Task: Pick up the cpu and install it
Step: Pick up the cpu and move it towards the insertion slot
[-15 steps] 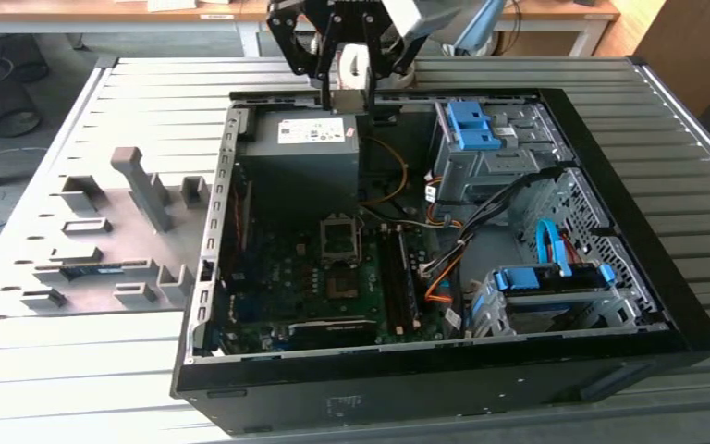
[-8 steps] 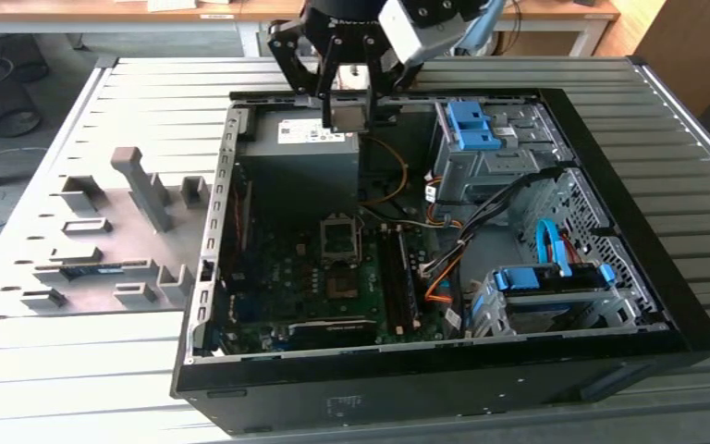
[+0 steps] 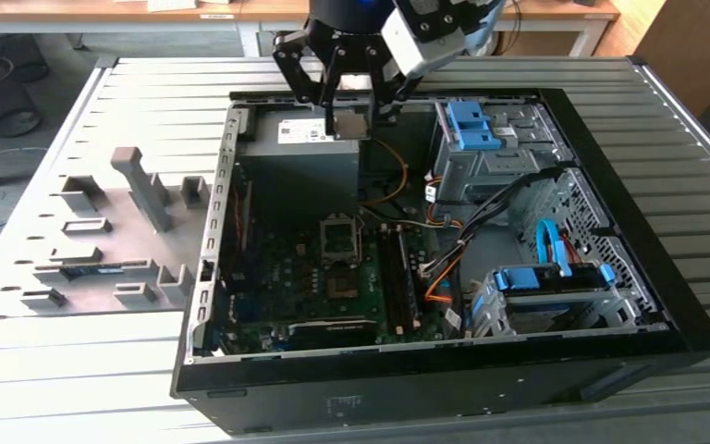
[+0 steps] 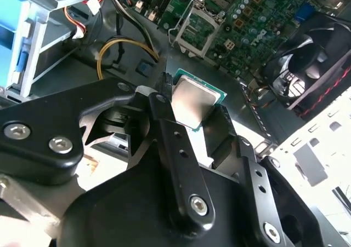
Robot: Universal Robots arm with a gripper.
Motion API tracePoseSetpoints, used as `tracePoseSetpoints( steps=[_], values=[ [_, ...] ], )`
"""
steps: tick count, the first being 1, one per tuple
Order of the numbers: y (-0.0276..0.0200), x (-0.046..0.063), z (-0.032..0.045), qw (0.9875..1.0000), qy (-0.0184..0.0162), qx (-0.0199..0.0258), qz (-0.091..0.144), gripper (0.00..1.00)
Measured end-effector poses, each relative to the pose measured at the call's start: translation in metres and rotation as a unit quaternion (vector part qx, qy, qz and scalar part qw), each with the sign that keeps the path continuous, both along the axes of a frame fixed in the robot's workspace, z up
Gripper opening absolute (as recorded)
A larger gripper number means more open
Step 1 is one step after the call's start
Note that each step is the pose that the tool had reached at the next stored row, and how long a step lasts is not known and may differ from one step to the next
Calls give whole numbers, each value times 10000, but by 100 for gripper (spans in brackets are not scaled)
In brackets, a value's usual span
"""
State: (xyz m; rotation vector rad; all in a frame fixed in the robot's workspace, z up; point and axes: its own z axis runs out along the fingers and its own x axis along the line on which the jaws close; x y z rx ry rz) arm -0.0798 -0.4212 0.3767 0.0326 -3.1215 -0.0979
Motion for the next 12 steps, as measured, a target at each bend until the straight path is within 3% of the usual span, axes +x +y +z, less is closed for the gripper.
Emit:
tracePoseSetpoints(
  steps=[12],
  values=[
    [0, 24, -65, 10000, 0, -1, 0, 47]
  ],
)
